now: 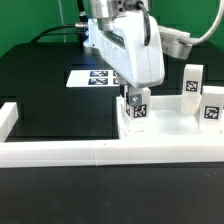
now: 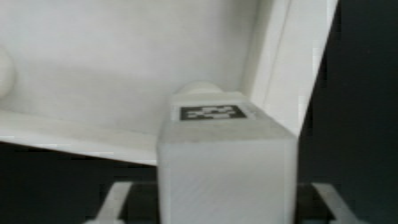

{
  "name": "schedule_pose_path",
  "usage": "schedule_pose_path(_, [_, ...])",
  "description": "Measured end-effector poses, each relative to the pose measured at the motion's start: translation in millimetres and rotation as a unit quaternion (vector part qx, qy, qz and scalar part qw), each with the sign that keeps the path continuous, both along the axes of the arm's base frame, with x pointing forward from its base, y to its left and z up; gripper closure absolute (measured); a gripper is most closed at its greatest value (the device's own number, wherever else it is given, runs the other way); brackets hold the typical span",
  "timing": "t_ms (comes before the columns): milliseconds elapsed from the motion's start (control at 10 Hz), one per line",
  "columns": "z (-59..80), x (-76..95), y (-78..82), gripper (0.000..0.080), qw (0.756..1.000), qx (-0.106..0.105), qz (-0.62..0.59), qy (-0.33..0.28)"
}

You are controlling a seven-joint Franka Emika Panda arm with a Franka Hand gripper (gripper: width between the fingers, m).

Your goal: Assemble square table

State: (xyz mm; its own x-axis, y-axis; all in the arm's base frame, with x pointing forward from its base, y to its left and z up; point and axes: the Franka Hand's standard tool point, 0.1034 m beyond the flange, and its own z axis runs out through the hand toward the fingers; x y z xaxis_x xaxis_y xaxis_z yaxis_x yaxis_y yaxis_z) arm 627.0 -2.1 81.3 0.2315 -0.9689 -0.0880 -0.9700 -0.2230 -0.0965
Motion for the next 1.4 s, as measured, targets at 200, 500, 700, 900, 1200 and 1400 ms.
schedule_pose_path(200, [-2.4,-2.0,3.4,0.028,0.996,-0.017,0.09,-0.007])
schedule_pose_path(500, [-3.1,-0.3,12.9,0.0176,0.96,-0.05,0.273,-0.028])
schedule_pose_path(700, [-3.1,-0.3,13.5,0.0155,0.934,-0.055,0.352,-0.034])
schedule_pose_path(900, [-2.0,2.7,13.2,0.0151,0.855,-0.081,0.51,-0.046])
schedule_pose_path(1200, [-4.5,1.5,12.7,0.0166,0.803,-0.093,0.586,-0.058])
schedule_pose_path(1400, [-4.9,1.3,12.9,0.035,0.808,-0.092,0.579,-0.058])
